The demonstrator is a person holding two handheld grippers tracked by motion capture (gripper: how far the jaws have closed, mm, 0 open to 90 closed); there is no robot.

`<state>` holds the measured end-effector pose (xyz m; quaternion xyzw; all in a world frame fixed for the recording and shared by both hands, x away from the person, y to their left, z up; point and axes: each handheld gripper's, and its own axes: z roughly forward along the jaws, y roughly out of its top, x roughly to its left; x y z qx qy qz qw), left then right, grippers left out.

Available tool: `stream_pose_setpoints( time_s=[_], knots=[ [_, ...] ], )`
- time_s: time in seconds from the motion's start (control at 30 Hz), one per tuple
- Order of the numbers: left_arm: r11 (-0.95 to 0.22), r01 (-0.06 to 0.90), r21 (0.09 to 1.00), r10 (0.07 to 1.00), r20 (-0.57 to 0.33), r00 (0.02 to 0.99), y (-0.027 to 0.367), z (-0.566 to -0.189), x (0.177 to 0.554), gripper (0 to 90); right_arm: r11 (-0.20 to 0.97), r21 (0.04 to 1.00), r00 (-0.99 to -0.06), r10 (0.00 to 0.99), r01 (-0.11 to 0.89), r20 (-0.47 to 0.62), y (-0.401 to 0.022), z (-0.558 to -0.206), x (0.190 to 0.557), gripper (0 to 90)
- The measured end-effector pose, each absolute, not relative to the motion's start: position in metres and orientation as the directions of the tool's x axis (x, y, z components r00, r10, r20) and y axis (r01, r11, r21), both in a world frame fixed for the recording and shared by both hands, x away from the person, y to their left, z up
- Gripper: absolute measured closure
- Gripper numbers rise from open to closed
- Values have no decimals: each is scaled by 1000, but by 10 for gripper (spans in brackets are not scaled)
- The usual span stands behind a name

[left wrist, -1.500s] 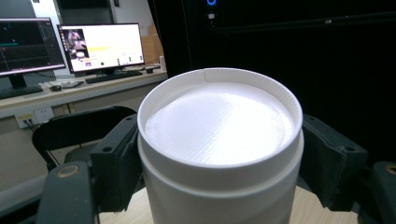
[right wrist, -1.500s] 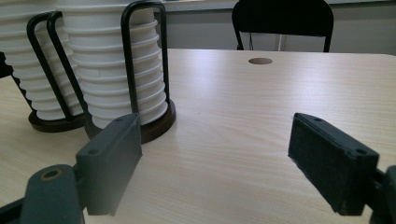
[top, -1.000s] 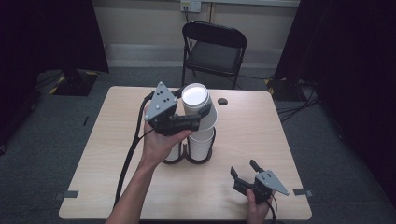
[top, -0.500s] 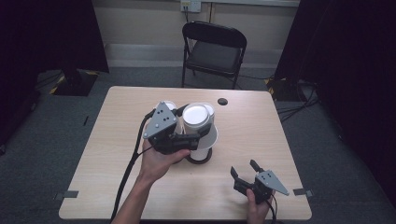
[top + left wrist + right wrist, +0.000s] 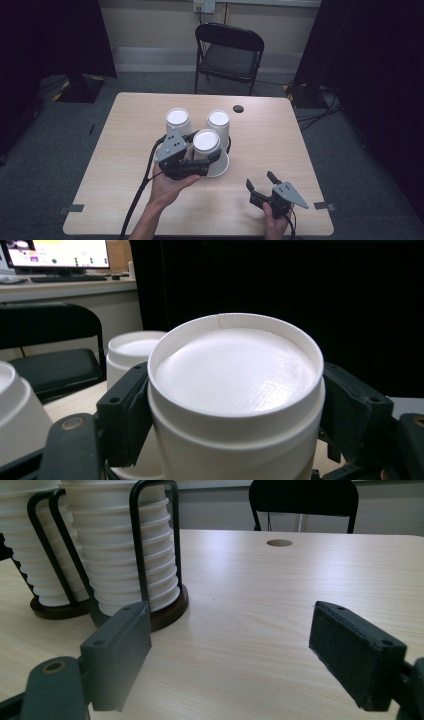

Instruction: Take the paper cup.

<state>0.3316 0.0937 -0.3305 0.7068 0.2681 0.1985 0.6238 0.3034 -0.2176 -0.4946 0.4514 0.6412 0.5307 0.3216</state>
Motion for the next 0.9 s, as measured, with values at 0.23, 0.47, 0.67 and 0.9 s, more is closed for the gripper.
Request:
stream_pose_setpoints(
  time_s=[0.23,0.47,0.67,0.9],
  knots=[
    [-74,184,980,634,-96,767,97,-353,332,230,76,969,-445,895,234,37,-212,-494,302,212],
    [-53,223,973,630,-141,764,99,-366,333,230,55,967,-492,867,249,78,-201,-494,299,185],
    [-41,249,968,603,-175,778,101,-382,333,230,49,974,-539,838,220,80,-178,-492,291,221],
    [-16,302,953,600,-233,766,106,-395,334,231,66,980,-593,803,188,60,-157,-489,288,286]
  ],
)
